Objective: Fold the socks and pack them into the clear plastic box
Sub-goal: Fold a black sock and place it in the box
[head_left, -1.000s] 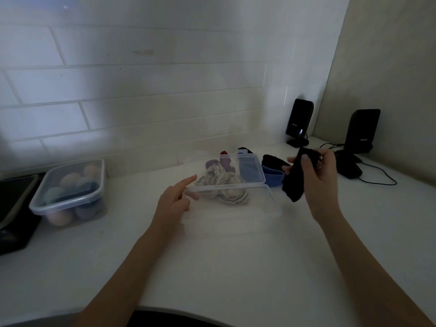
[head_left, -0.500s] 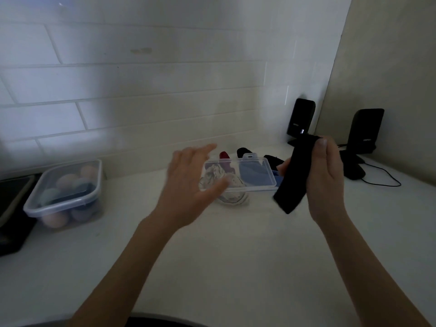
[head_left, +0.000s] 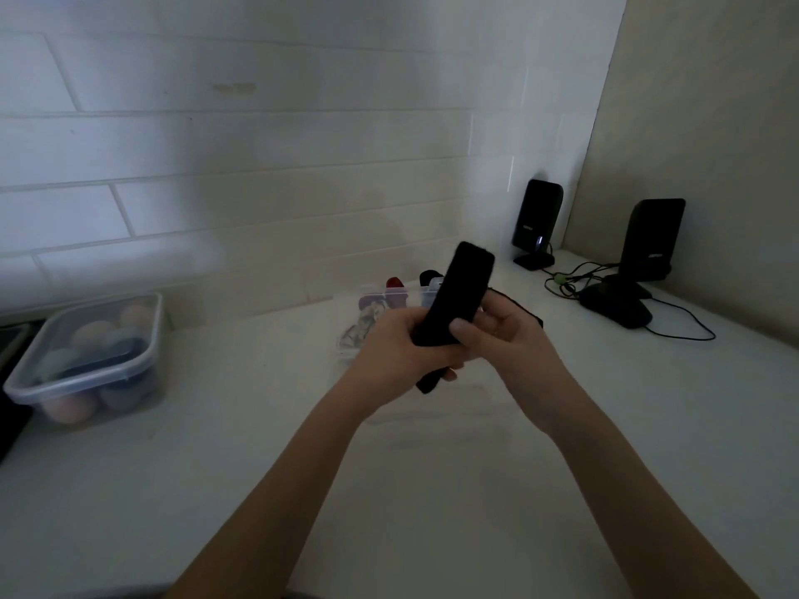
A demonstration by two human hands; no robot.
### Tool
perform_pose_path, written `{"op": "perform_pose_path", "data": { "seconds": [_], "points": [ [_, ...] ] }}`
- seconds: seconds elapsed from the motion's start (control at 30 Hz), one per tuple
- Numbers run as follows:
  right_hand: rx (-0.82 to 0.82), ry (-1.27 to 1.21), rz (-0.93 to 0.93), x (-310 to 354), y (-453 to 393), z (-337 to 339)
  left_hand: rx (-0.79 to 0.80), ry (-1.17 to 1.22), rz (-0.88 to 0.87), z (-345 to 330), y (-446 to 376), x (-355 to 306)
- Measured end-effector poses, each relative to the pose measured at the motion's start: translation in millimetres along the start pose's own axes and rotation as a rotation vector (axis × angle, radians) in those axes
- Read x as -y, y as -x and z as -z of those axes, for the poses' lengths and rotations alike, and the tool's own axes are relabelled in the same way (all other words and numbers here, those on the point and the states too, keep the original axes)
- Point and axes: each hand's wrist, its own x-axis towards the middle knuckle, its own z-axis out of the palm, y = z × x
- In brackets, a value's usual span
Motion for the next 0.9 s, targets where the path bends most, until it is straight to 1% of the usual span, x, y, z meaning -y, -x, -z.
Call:
{"op": "perform_pose_path", "data": {
  "seconds": [0.03, 0.1, 0.13, 0.17, 0.2, 0.23, 0.27, 0.3, 0.33, 0.4, 0.47, 0.53, 0.6, 0.67, 0.73, 0.8, 0.9],
  "points": [
    [0.029, 0.012, 0.020, -1, 1, -2, -0.013, -0.074, -0.022, 2, 0, 0],
    [-0.008, 0.074, 0.092, -2, 1, -5, -0.062, -0.322, -0.063, 8, 1, 5],
    [-0.028, 0.109, 0.131, -2, 0, -6, -0.125, -0.414, -0.089, 12, 0, 9],
    [-0.032, 0.147, 0.168, -2, 0, -7, -0.222, -0.436, -0.108, 15, -1, 15],
    [-0.028, 0.198, 0.203, -1, 0, -8, -0.332, -0.397, -0.094, 19, -2, 19],
    [-0.014, 0.253, 0.233, 0, 1, -9, -0.430, -0.292, -0.046, 21, 0, 21],
    [-0.003, 0.292, 0.243, -2, 1, -9, -0.496, -0.156, 0.036, 22, 2, 19],
    [0.020, 0.299, 0.229, -2, 2, -11, -0.511, -0.012, 0.110, 22, 4, 17],
    [0.041, 0.318, 0.208, -3, 2, -12, -0.469, 0.141, 0.179, 22, 5, 16],
    [0.087, 0.419, 0.191, -8, 4, -16, -0.324, 0.424, 0.282, 26, 8, 14],
    [0.104, 0.512, 0.184, -12, 5, -19, -0.209, 0.555, 0.302, 33, 10, 14],
    [0.121, 0.543, 0.191, -12, 6, -20, -0.129, 0.525, 0.270, 39, 11, 18],
    [0.171, 0.573, 0.239, -9, 9, -21, -0.058, 0.466, 0.222, 39, 13, 21],
    [0.236, 0.635, 0.287, -9, 11, -22, -0.039, 0.457, 0.199, 38, 13, 22],
    [0.288, 0.741, 0.343, -11, 12, -24, -0.049, 0.501, 0.182, 38, 12, 23],
    [0.297, 0.795, 0.397, -14, 13, -27, -0.037, 0.566, 0.171, 41, 12, 23],
    [0.240, 0.755, 0.404, -15, 13, -30, 0.013, 0.600, 0.153, 44, 14, 23]
  ]
}}
